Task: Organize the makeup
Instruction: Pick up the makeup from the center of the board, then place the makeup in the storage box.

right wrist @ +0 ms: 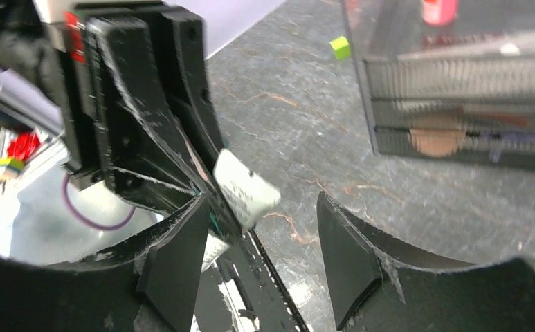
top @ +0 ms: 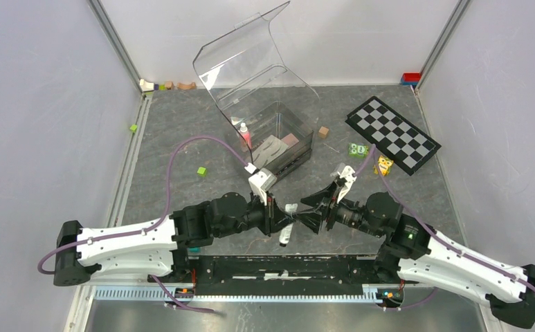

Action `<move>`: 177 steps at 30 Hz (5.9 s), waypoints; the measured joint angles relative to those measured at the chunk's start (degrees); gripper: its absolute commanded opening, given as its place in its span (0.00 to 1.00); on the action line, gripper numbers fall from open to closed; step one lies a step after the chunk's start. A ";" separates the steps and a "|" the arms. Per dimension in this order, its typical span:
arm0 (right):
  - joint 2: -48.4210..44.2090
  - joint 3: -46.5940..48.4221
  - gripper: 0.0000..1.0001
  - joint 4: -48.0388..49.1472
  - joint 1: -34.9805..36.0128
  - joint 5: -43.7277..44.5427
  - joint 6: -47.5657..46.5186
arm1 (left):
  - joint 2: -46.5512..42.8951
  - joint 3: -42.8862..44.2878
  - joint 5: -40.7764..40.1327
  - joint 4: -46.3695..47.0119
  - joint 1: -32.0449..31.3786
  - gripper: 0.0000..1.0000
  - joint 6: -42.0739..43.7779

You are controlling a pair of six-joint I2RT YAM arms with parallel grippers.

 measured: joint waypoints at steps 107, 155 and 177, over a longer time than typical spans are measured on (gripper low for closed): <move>73.20 72.48 0.00 -20.06 -21.11 3.23 -25.16 | -29.92 4.48 -41.72 -46.12 -0.11 1.00 10.36; 73.77 69.88 0.63 -17.03 -22.21 -1.29 -23.04 | -31.78 4.35 -41.83 -46.10 -0.11 1.00 10.36; 25.75 33.14 0.68 -20.46 -22.23 1.42 -20.11 | -32.85 6.12 -41.55 -48.50 -0.11 1.00 6.56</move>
